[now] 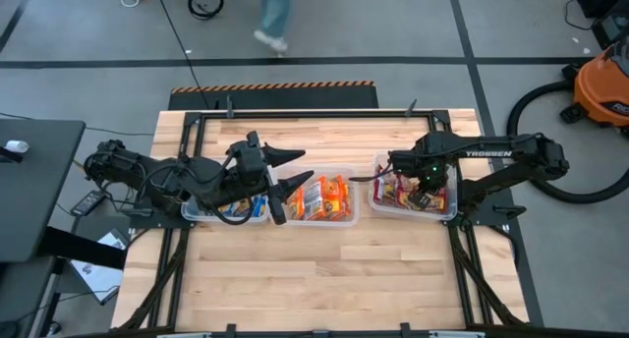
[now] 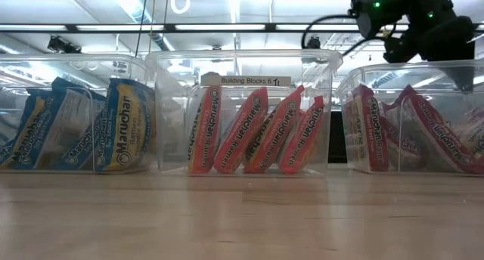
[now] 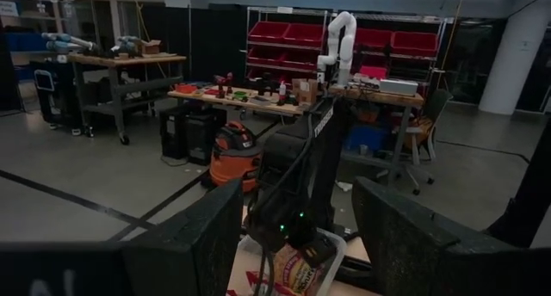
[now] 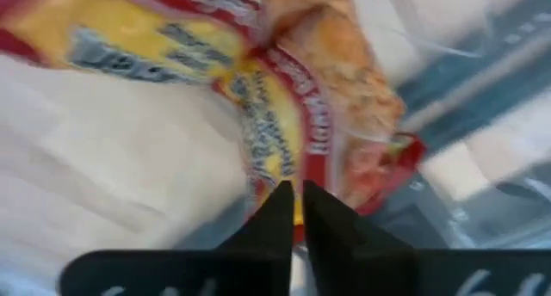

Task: Sort Maruchan noodles
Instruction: Adjust the red noodle packs

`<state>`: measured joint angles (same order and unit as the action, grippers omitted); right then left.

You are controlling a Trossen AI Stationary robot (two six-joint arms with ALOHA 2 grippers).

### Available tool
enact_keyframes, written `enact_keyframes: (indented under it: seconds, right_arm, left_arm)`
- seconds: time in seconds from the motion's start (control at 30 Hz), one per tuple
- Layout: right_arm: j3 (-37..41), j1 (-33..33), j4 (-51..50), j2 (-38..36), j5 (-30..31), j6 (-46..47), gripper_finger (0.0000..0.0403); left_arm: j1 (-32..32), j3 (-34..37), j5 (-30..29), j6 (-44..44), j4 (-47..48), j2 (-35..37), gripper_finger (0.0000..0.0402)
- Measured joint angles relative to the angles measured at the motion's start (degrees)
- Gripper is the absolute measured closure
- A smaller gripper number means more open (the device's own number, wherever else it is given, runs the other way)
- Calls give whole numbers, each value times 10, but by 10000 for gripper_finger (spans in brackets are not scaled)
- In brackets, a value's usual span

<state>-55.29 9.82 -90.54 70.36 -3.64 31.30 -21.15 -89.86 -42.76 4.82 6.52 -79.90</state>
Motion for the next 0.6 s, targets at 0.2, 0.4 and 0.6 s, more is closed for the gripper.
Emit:
enact_keyframes:
  seconds: [0.2,0.4,0.6]
  right_arm:
    - [2,-14,10,0,20,-3,305]
    - [29,-21,8,-3,31,-13,218]
    - [85,-19,14,-4,27,4,188]
  left_arm:
    - [-4,0,4,0,1,0,177]
    - [-4,0,20,1,5,0,177]
    - [-6,0,20,3,5,0,177]
